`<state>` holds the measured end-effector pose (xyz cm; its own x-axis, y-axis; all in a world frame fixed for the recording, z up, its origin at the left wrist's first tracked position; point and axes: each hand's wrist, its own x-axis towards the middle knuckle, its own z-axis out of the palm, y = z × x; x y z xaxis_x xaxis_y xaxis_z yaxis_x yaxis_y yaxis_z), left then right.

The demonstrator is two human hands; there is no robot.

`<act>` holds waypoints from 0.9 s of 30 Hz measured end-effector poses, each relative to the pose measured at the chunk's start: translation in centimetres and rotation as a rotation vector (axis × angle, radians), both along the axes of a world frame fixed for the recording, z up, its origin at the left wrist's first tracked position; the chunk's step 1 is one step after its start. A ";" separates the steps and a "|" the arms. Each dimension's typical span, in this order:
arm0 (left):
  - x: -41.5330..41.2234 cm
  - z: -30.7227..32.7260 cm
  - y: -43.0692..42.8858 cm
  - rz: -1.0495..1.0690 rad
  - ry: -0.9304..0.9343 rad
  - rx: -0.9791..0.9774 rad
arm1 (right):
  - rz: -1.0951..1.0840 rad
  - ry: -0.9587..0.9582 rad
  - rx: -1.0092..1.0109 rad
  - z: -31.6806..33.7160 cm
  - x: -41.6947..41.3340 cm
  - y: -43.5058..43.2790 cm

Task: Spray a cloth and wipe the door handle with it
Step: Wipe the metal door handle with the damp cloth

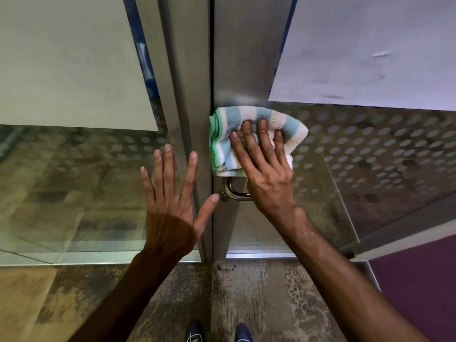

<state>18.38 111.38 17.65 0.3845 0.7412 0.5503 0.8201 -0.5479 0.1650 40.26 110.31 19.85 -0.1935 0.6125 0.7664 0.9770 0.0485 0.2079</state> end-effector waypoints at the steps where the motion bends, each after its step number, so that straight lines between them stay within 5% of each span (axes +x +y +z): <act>1: 0.1 0.0 0.1 -0.002 0.000 -0.001 | 0.009 -0.005 -0.034 -0.2 0.1 -0.3; 18: 0.9 0.7 -0.5 -0.019 0.019 -0.087 | 0.018 0.072 -0.574 0.4 -0.5 -4.3; 22: 0.5 0.8 -0.8 -0.029 0.008 -0.082 | 0.019 0.243 -0.470 1.8 0.1 -7.3; 27: 0.3 1.0 -1.0 -0.020 0.013 -0.087 | 0.034 0.782 -0.176 2.1 1.8 -11.7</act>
<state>18.73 110.42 18.62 0.4062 0.7782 0.4789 0.8115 -0.5482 0.2024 42.05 98.58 21.99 0.3389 0.7404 0.5805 0.8337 0.0496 -0.5500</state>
